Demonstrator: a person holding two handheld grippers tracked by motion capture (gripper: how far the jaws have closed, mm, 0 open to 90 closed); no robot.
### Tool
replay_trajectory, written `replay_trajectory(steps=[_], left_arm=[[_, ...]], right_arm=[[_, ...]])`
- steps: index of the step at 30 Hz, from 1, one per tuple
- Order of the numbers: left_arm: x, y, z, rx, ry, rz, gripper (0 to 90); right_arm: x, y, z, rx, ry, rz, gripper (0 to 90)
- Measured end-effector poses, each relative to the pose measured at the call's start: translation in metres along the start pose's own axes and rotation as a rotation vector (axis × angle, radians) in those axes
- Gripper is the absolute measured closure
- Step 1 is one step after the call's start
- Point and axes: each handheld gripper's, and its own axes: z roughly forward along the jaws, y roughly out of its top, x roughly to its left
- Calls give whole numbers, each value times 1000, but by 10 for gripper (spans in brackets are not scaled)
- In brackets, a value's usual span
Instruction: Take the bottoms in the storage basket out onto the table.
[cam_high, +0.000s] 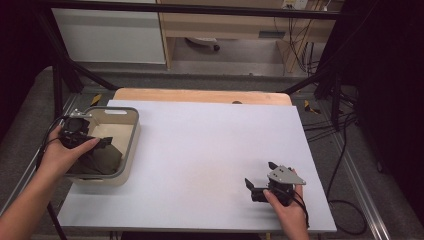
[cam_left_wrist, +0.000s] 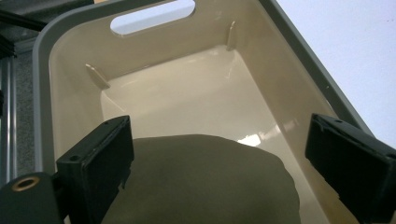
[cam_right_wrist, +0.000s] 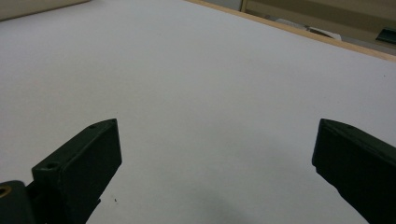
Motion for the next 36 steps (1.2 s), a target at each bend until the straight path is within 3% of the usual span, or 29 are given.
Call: replay_trajectory(steps=[9,16,27,31,36], left_arm=[[3,-3,0,20,-1,-17,78],[10,-12,12,93,-3,-24,79],[18,-18,22,108,30,-45,42],[21,-22,30,130,9,-84,0],[21,-21,32,152,-4,-87,0]], right_arm=[[0,0,1,5,3,-2,20],[1,0,1,8,4,-4,20],[2,0,2,16,9,-12,20],[2,0,3,17,11,-17,19],[2,0,3,18,13,-18,19]])
